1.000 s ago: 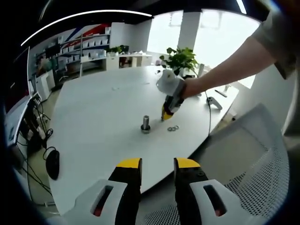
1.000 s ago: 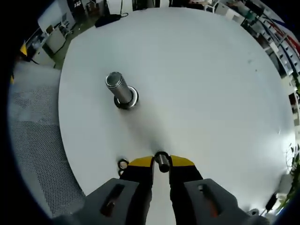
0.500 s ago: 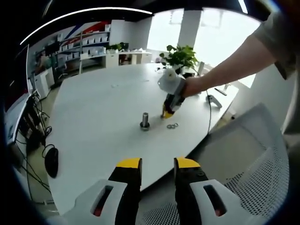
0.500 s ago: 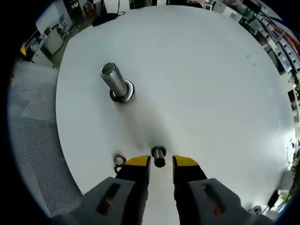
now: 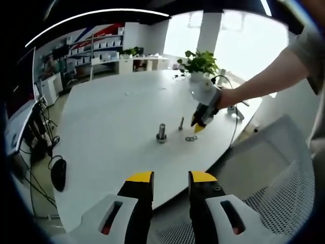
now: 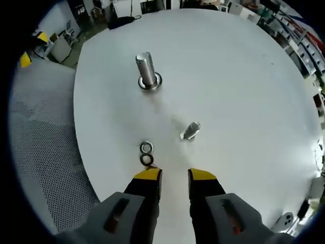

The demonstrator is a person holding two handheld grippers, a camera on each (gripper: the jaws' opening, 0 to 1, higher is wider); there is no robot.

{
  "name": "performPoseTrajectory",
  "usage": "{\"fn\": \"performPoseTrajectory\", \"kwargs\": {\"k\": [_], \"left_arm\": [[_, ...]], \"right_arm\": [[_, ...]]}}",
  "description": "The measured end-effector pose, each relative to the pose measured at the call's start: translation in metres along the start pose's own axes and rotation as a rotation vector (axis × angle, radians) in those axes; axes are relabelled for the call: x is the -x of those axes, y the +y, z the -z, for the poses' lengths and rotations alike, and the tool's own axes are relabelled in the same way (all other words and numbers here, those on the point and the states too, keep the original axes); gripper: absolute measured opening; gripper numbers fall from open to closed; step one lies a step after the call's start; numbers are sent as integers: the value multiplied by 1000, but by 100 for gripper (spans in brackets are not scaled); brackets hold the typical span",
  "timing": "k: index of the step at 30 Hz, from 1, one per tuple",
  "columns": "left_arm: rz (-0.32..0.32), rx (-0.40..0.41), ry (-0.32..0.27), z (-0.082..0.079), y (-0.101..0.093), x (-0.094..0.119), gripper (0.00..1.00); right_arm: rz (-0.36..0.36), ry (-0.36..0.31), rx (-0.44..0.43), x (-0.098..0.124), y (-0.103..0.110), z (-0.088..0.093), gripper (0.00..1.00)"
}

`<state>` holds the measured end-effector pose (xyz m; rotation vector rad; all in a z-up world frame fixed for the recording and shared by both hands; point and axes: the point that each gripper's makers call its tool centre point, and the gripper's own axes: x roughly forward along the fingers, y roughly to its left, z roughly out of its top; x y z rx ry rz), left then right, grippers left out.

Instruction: Place the washer onto the threaded stud by aligning its center hole with the stud, sliding it down to the base, and recovering from edge contact or off-axis alignment until the washer reaches the visible bottom stop.

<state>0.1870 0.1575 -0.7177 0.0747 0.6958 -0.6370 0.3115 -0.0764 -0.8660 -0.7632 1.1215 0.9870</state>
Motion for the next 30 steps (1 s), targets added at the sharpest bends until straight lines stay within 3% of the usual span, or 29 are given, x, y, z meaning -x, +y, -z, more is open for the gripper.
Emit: {"fn": "performPoseTrajectory", "kwargs": {"k": [10,17,19,20,24,28,30], "left_arm": [[-20,-6,-2,-1,4,0,25],[-25,-2,-5,-1,5,1,25],[-27,0,-8,-2,5,1,25],[-28,1,-9,-2,6,1,25],[-33,8,-3,0,6,1,25],[-22,-2,10,2,4,0,25],[-24,0,12,3,5,0,25]], "right_arm": [[-24,-7,50,-5,24,3,23],[-24,-4,59,-9,22,1,23],[-25,33,102,-13,23,7,24],[-35,-10,129,-13,24,-2,23],[-33,-12,88,-12,20,-2,19],[-51,11,154,-13,20,-1,18],[-56,53,244,-12,22,1,18]]}}
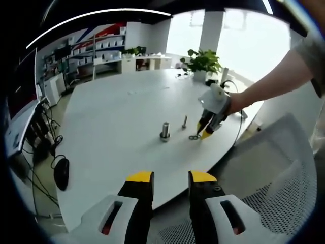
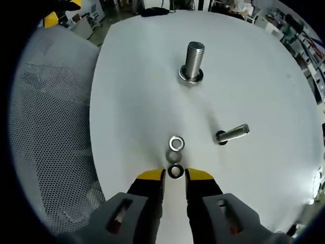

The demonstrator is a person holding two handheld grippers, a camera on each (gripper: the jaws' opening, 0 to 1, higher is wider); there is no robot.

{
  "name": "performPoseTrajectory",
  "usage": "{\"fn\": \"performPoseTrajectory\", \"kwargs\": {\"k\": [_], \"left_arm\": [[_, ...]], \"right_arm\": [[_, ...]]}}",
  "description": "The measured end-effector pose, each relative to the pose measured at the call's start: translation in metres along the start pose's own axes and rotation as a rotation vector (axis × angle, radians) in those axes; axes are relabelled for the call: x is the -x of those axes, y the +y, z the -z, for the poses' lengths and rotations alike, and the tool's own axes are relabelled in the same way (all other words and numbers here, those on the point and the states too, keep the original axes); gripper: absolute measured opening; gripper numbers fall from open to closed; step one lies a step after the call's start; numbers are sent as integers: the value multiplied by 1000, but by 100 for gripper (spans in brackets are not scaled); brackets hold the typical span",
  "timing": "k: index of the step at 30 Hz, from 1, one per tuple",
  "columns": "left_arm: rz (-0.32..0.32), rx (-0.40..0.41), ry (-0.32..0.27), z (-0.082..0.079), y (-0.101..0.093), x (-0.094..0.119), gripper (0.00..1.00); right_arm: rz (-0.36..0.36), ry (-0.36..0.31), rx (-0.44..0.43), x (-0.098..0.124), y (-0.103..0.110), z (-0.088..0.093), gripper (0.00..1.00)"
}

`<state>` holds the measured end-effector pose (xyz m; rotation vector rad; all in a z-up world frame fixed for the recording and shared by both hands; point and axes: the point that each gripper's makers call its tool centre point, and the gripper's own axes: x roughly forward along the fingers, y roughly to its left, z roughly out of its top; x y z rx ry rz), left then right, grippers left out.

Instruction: Place the washer onto the threaded stud by aligning its center hole with the stud, sliding it down to the base, and recovering from edge contact or off-axis alignment until the washer reaches the visible bottom stop.

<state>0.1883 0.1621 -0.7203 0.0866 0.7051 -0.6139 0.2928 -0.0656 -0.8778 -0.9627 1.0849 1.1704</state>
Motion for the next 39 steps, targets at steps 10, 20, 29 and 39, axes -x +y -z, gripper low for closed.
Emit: {"fn": "performPoseTrajectory", "kwargs": {"k": [10,20,29,39], "left_arm": [[-6,1,-7,-1,2,1,25],[-17,2,-7,-1,3,1,25],[-25,1,-5,-1,5,0,24],[-24,2,-23,-4,5,1,24]], "right_arm": [[-28,83,28,-3,-3,-2,16],[-22,196,-29,-3,-5,-1,14],[49,176,-62,-3,-2,0,15],[101,89,-92,-2,-2,1,14]]}}
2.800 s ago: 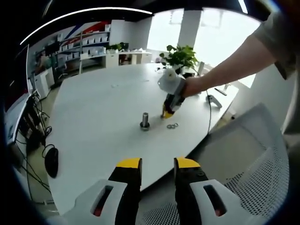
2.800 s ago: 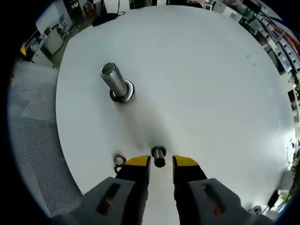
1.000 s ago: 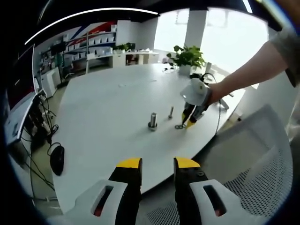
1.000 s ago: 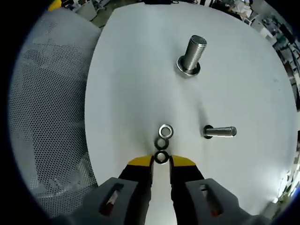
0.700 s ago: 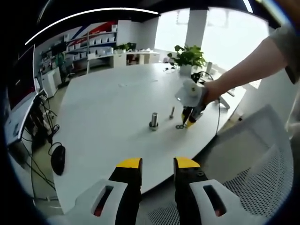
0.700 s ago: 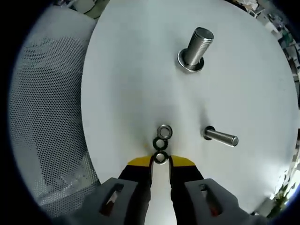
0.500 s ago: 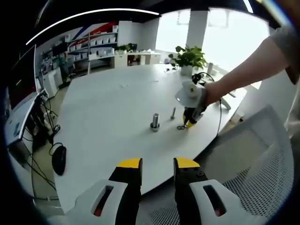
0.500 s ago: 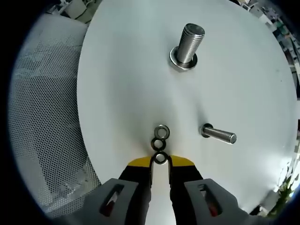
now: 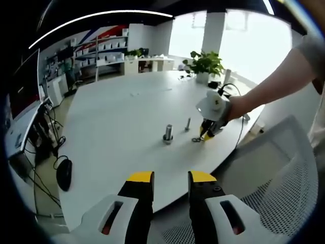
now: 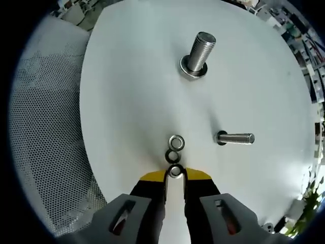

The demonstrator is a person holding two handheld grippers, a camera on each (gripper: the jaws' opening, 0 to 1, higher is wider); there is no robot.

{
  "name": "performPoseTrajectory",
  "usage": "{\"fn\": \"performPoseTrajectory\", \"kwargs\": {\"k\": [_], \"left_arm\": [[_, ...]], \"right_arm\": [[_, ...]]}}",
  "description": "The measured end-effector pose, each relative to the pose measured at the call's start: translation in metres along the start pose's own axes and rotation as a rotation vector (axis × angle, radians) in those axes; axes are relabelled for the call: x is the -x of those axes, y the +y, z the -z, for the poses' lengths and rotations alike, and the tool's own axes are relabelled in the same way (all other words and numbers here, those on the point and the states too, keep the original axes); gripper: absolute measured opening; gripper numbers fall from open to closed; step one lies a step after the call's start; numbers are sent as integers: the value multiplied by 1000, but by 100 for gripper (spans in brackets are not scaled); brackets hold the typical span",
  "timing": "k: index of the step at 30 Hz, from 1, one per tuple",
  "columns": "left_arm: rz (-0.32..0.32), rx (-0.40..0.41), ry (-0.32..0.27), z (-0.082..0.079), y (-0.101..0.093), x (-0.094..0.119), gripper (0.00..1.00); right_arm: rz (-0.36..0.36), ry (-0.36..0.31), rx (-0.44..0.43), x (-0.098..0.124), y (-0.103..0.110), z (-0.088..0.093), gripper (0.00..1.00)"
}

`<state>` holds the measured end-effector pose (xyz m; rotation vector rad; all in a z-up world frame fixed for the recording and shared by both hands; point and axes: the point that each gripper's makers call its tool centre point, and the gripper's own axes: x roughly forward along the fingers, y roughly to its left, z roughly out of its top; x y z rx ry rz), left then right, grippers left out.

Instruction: Place the washer onto the threaded stud by aligning its center hole with the stud, sliding it down to the base, and recovering from edge contact or off-axis alignment until the washer reaches the visible bottom stop.

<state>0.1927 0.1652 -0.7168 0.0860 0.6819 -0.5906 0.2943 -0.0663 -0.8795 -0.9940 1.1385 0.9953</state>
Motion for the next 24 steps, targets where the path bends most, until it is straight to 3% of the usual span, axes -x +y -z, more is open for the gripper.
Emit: {"fn": "performPoseTrajectory", "kwargs": {"k": [6,13,17,24], "left_arm": [[-1,-1,0,0,0,1,24],[0,-2,-5,0,-1,1,25],[5,-7,0,1,-2,1,25],[12,-11,2,1,-3,0,25]], "right_arm": [[-37,-79,-186,1,-5,1,13],[-26,-63,-134,1,-7,5,13],[-13,-111,-190,10,-18,2,13],[4,-148,-206,24,-28,-2,13]]}}
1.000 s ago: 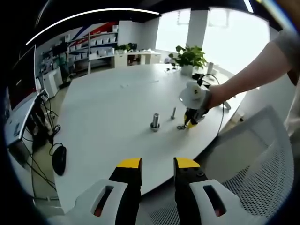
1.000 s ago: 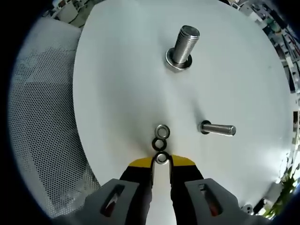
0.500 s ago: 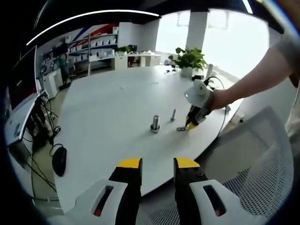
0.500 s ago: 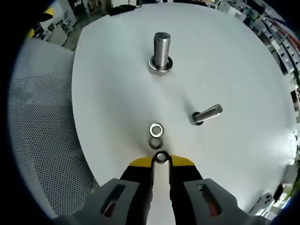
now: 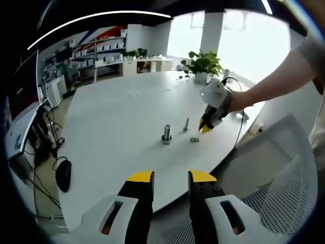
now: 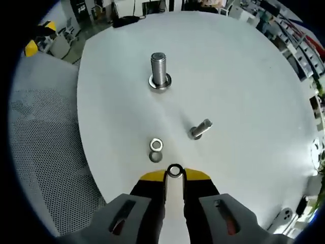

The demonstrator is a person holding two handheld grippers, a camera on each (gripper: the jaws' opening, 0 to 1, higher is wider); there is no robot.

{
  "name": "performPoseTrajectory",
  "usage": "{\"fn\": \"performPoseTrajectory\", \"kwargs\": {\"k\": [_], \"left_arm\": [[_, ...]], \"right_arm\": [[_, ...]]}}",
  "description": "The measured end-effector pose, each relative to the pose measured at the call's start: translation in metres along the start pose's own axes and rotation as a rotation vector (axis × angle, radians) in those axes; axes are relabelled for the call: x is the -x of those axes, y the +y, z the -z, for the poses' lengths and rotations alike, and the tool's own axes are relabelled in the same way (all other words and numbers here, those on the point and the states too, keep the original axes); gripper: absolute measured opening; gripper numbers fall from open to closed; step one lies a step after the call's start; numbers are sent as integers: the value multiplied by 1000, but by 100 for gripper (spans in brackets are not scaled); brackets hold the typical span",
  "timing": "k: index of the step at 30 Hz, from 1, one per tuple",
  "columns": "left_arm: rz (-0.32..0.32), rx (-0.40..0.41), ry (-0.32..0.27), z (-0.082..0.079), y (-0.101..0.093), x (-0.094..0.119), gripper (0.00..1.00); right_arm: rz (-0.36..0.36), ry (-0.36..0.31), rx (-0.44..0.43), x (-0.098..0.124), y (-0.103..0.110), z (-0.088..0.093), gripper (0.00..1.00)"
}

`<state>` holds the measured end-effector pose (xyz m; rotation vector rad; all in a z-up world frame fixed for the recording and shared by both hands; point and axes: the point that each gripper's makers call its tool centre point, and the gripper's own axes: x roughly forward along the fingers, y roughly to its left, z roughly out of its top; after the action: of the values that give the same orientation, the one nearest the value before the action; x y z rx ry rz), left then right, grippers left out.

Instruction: Place the washer onto the threaded stud by aligning its center hole with the stud, sliding it down to the base, and recovering from edge contact or off-axis alignment until the washer reaches the visible bottom stop.

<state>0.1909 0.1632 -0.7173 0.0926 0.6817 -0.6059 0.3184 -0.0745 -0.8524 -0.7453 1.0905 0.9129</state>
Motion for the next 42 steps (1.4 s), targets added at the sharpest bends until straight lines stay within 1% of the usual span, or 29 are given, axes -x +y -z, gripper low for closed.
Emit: {"fn": "performPoseTrajectory", "kwargs": {"k": [4,6,8,11,14,20,30,33,35,42], "left_arm": [[3,-1,-4,-1,0,0,25],[4,-3,-5,-1,0,0,25],[5,-4,-5,-1,-1,0,25],[5,-2,-8,-1,-1,1,25],[6,-3,-8,-1,-1,1,25],[6,-2,-7,-1,-1,2,25],[9,-3,-9,-1,-1,2,25],[11,-5,-9,-1,-2,2,25],[11,-5,-9,-1,-2,2,25],[15,-7,-11,-1,-3,2,25]], "right_arm": [[10,-22,6,8,-6,-7,13],[24,-46,14,12,-10,-14,13],[23,-51,10,15,-12,-17,13],[43,-77,31,21,-15,-26,13],[64,-114,52,27,-20,-40,13],[74,-124,69,27,-26,-53,13],[69,-100,75,19,-26,-57,13],[73,-77,80,15,-28,-54,14],[68,-83,85,16,-25,-55,14],[64,-68,90,12,-27,-56,14]]}}
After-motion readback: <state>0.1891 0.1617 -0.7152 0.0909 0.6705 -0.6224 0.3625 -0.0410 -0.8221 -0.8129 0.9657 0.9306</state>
